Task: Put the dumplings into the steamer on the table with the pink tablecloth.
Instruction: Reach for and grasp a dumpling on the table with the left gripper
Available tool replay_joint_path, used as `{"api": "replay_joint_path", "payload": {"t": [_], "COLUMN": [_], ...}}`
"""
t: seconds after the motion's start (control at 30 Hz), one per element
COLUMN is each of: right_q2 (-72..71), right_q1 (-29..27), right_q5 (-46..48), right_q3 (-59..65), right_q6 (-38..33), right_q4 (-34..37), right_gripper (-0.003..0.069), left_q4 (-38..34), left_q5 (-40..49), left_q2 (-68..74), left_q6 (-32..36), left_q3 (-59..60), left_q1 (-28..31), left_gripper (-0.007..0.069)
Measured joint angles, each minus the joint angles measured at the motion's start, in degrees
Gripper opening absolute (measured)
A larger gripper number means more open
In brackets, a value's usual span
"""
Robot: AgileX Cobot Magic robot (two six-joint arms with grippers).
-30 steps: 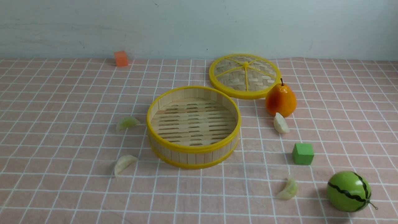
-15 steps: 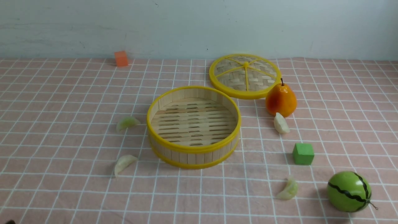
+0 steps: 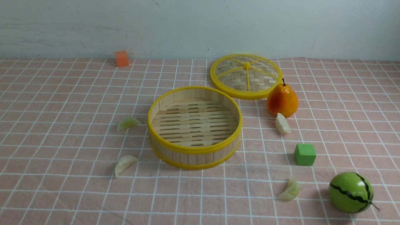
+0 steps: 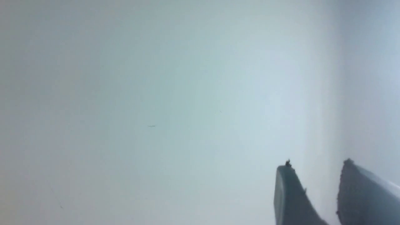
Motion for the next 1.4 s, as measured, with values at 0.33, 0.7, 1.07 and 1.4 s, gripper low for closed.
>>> {"api": "replay_joint_path", "payload": {"t": [0.33, 0.7, 1.07, 1.4], "right_q2": [13.96, 44.98, 63.65, 66.48], "right_q1": [0.0, 2.55, 14.69, 15.33], "right_q5": [19.55, 58.8, 67.98, 68.27], "right_q3": [-15.82, -28.82, -35.36, -36.21], "right_q6": [8.14, 12.69, -7.45, -16.95], "right_q4": [-7.97, -3.42, 12.1, 20.26], "right_gripper": [0.0, -0.0002, -0.0002, -0.0001], "left_q4": [7.11, 11.32, 1.13, -1.91], "left_q5": [24.26, 52.52, 75.1, 81.65], "left_q2": [21.83, 59.94, 87.26, 113.32], "left_q6": [-5.74, -7.21, 9.44, 24.34], "left_q3": [-28.05, -43.43, -66.76, -96.8], "left_q1": [0.0, -4.11, -8.91, -6.77], "left_gripper": [-0.0014, -0.0014, -0.0014, 0.0092]}}
